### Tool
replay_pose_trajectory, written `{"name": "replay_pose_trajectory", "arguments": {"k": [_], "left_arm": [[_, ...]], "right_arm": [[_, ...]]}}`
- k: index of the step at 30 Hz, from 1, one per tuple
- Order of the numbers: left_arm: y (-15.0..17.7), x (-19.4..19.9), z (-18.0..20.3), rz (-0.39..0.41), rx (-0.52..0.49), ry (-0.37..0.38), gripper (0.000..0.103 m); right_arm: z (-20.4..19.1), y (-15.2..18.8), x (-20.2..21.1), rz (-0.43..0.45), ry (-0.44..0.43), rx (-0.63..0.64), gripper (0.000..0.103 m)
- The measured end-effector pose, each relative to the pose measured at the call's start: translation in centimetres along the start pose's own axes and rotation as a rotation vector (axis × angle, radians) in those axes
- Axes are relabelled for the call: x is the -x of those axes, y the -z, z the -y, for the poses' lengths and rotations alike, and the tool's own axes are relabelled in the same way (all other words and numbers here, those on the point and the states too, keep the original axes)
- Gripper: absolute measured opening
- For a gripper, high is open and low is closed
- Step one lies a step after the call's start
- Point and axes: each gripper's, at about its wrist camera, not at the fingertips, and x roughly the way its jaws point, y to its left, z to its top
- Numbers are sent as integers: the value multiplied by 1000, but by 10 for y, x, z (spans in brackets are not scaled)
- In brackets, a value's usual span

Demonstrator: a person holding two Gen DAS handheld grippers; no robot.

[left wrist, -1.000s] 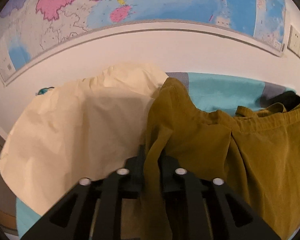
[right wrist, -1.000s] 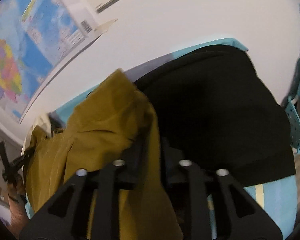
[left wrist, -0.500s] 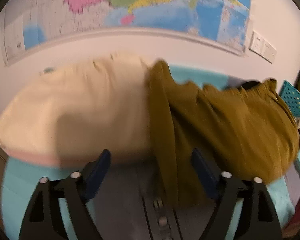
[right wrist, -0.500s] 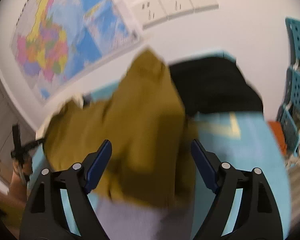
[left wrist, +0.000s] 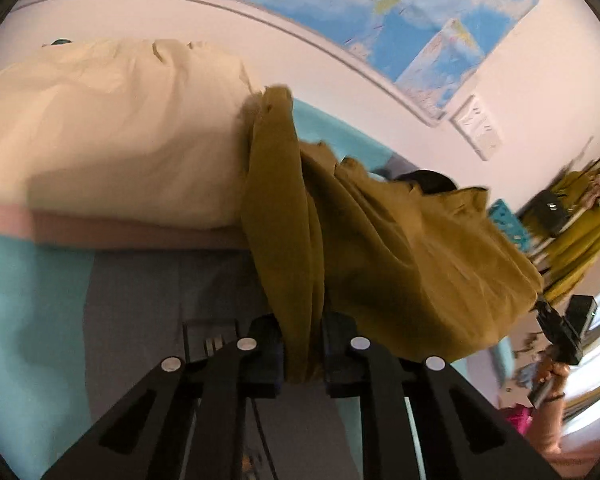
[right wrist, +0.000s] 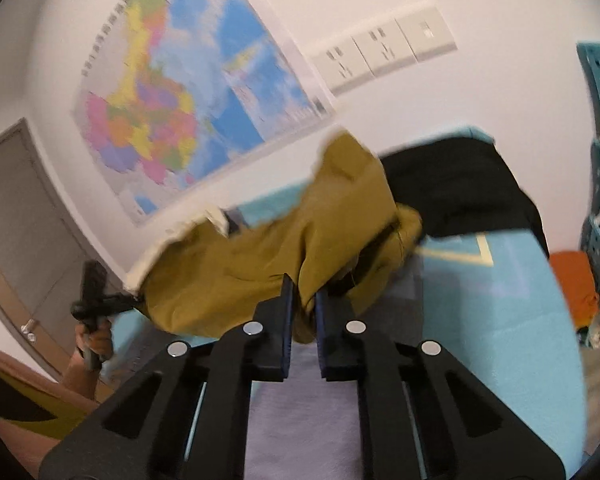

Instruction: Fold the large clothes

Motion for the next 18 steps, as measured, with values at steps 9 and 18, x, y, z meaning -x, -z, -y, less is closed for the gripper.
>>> {"name": "replay_pose_trajectory", "arguments": {"k": [9,18], "left_arm": [[37,-9,3,-82,-17,-38,29],[12,26,75,118,-313,-168,70]], "right_arm": [[41,47,-28,-231,248,-67,24],[-42,-1,-40,-75,232,183,55]]}}
